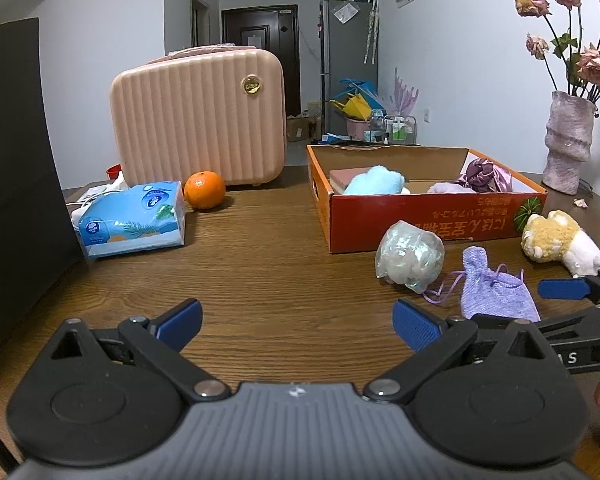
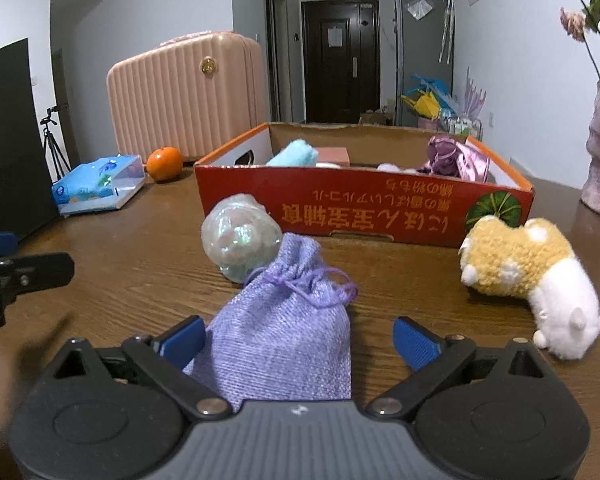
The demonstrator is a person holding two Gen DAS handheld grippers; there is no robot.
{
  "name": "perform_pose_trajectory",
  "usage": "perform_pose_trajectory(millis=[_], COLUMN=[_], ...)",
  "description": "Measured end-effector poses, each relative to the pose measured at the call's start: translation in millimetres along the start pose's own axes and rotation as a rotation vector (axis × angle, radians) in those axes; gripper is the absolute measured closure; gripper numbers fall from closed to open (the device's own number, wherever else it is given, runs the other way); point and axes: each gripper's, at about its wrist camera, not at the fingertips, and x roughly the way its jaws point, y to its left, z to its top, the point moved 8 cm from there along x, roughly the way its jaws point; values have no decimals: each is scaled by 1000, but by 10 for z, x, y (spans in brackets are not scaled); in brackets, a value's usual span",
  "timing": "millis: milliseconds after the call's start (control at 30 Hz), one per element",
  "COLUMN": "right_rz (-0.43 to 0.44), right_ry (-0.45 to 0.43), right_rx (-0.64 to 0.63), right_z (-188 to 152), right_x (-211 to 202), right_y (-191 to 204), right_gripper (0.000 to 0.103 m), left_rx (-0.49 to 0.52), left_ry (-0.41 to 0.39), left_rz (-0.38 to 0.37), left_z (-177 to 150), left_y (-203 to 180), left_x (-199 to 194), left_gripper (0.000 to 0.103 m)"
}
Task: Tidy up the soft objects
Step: 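Grasp the lavender drawstring pouch with the right tool and lift it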
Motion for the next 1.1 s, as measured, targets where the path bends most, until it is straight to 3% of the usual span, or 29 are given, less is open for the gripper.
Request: perform_pose_trajectory(millis=[167, 567, 1100], right_rz=[9, 51, 30], right_ry=[6, -5, -217], right_rx=[-4, -6, 43], right_z=[-24, -36, 172], right_x=[9, -30, -528], right_y=[23, 66, -175], right_gripper=[13, 60, 64], left_rx=[-1, -2, -43], left_ry=[1, 1, -1], left_rz=[-3, -1, 34], left_z=[1, 0, 6], left_y=[-2, 0, 47], left_x=[0, 1, 57], left_gripper=[0, 0, 0])
